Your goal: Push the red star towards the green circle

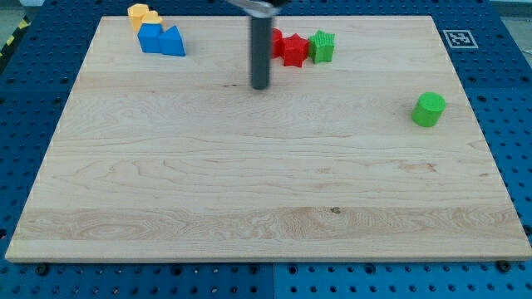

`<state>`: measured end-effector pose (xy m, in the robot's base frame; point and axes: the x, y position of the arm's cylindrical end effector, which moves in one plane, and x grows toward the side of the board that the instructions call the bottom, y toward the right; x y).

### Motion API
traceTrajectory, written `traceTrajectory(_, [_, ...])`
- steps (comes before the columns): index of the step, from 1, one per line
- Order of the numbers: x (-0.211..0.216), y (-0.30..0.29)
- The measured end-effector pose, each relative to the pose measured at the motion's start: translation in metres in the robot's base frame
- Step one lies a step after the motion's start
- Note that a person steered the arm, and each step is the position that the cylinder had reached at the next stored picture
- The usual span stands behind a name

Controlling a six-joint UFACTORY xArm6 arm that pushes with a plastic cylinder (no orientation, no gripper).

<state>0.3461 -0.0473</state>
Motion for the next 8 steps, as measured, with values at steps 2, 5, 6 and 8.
traceTrajectory(2, [-0.112,-0.025])
traceTrajectory(5, [-0.091,0.003])
traceTrajectory(6, [-0.087,0.023])
traceTrajectory(8, [-0.05,0.044])
